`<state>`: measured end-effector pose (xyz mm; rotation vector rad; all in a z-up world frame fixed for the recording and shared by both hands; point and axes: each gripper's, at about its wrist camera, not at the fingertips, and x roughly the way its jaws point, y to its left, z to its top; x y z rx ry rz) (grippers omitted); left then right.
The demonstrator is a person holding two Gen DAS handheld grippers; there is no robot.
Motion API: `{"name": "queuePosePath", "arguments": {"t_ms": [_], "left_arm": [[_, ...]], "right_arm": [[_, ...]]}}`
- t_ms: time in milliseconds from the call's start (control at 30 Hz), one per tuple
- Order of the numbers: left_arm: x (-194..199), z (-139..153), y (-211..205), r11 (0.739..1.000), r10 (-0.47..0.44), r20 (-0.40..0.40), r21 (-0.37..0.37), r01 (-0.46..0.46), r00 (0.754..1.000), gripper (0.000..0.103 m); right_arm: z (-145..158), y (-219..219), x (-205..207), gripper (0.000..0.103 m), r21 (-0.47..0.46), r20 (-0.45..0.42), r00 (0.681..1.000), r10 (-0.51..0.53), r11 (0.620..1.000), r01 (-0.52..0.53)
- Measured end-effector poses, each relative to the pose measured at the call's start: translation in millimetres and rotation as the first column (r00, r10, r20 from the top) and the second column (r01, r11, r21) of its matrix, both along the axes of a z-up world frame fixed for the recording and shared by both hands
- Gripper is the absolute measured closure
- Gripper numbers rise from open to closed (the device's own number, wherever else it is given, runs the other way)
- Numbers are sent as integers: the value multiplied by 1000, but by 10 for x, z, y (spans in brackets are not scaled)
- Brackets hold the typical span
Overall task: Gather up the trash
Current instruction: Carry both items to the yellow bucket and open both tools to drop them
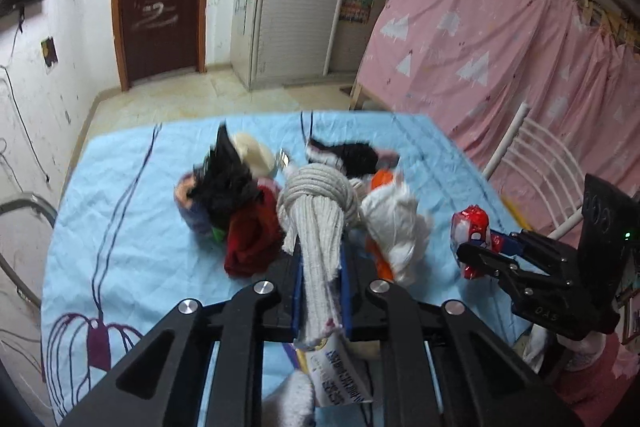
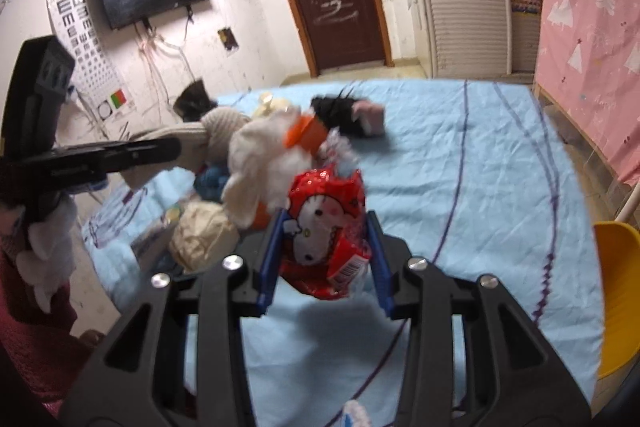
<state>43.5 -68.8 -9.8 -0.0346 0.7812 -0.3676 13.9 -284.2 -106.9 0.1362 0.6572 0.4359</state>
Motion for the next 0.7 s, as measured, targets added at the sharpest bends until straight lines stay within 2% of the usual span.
{"name": "queuePosePath", "arguments": {"t_ms": [100,300,533,700], "left_arm": [[-27,174,-39,1000,6,74,-6,-6,997,98],[-33,476,-230,1000,-26,151,-12,28,988,98],[-56,714,-868,989,-149,187,3,151,971,98],[-20,737,-1435,971,-236,169,-1,240,957,98]], "right_arm": [[77,-74,6,65,13,25,1000,-18,1000,18],[220,-249,11,65,35,67,997,-48,998,46],[333,-714,-32,65,59,100,983,-156,987,151],[400,-1249,-142,65,79,117,955,-273,961,265]]}}
